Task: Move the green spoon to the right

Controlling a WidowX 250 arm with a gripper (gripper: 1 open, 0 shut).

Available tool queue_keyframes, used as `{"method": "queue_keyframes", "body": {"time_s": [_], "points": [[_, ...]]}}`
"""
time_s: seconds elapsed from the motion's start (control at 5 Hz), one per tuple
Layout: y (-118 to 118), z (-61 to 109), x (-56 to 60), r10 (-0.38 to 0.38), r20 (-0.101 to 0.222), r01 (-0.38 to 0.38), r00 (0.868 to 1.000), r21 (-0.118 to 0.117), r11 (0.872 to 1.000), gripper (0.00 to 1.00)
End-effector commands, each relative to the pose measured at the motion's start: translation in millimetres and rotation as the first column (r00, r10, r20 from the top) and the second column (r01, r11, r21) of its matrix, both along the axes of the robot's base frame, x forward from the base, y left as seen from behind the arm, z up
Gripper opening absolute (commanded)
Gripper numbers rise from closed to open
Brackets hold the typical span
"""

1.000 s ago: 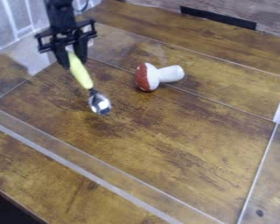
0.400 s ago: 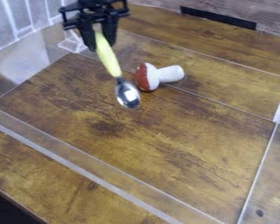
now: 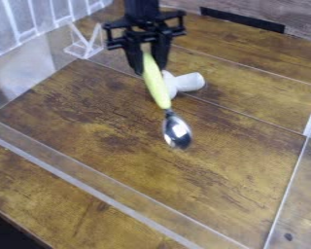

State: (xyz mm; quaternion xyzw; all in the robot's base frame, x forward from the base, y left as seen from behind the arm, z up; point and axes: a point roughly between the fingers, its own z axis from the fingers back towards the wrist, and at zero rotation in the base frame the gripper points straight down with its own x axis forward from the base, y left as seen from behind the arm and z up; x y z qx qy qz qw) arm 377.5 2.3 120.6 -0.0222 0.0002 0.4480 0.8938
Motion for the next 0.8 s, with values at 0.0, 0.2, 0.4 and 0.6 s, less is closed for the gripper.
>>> {"method": "queue_keyframes", "body": {"time_s": [0.0,0.2,0.4,0.6], "points": [[-30,30.9,-11.2,-0.053,0.093,0.053,0.994,0.001,0.999,0.0],[-55,25.0,-20.7,-0.124,0.09,0.125,0.988,-0.004,0.992,0.0],[-82,18.6,-29.1,-0.214,0.09,0.215,0.973,-0.012,0.976,0.0],[-105,7.2,-35.9,-0.311,0.095,0.312,0.946,0.001,0.95,0.0]]}}
